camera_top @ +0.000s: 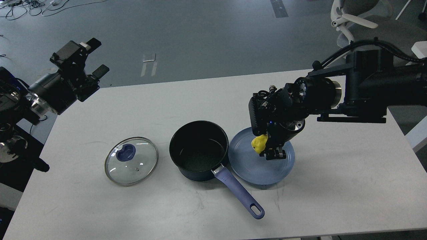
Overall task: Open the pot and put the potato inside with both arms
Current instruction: 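Lift the potato and carry it over the open saucepan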
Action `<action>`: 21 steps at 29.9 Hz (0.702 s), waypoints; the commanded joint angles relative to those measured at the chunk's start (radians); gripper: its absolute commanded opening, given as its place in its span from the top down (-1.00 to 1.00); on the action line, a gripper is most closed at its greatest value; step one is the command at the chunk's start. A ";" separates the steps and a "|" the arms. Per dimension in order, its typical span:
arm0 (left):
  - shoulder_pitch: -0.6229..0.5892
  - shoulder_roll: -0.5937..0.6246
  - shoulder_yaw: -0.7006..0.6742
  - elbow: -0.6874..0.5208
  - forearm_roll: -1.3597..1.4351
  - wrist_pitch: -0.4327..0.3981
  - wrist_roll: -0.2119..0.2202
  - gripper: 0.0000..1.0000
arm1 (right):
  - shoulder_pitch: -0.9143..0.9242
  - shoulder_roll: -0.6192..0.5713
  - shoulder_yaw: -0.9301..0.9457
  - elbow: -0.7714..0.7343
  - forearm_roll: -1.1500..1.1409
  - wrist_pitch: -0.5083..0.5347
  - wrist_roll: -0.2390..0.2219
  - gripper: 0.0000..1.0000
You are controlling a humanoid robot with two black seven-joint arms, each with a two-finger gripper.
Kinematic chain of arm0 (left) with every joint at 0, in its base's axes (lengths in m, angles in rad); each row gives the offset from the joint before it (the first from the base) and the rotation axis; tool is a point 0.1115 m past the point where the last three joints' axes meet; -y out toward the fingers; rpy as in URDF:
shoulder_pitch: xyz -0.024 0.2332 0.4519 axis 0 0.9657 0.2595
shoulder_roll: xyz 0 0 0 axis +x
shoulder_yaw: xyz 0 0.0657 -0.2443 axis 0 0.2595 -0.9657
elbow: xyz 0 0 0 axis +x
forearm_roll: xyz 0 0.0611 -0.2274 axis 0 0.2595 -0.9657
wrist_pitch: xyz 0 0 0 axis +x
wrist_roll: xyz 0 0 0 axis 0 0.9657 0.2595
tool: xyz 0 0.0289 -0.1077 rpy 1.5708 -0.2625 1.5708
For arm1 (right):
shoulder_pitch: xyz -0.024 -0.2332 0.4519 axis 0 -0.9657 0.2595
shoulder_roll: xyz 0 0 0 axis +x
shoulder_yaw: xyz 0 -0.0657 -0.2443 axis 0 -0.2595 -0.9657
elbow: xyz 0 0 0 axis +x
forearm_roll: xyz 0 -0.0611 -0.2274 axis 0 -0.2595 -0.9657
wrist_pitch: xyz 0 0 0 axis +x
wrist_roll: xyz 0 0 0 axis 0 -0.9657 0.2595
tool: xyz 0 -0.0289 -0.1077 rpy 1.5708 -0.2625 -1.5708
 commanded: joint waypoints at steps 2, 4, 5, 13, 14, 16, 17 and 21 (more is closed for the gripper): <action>-0.004 -0.002 0.000 0.000 -0.001 -0.001 0.000 -0.95 | 0.078 0.013 0.003 -0.037 0.115 0.006 0.000 0.25; -0.004 -0.005 0.000 0.000 -0.001 -0.001 0.000 -0.95 | 0.081 0.033 0.003 -0.061 0.123 0.005 0.000 0.25; -0.004 -0.005 0.000 0.000 -0.001 -0.001 0.000 -0.95 | 0.083 0.068 0.004 -0.083 0.134 0.005 0.000 0.25; -0.004 -0.007 0.000 0.000 -0.001 -0.001 0.000 -0.95 | 0.067 0.233 0.013 -0.182 0.253 0.003 0.000 0.25; -0.004 -0.007 0.000 0.000 -0.001 -0.001 0.000 -0.95 | 0.066 0.242 0.015 -0.191 0.261 0.005 0.000 0.25; -0.004 -0.007 0.000 0.000 -0.003 -0.001 0.000 -0.95 | 0.066 0.254 0.015 -0.205 0.289 0.005 0.000 0.25; -0.004 -0.007 0.000 0.000 -0.001 -0.001 0.000 -0.95 | 0.066 0.254 0.015 -0.209 0.300 0.005 0.000 0.25; -0.004 -0.008 0.000 0.000 -0.003 -0.001 0.000 -0.95 | 0.066 0.254 0.016 -0.220 0.316 0.005 0.000 0.25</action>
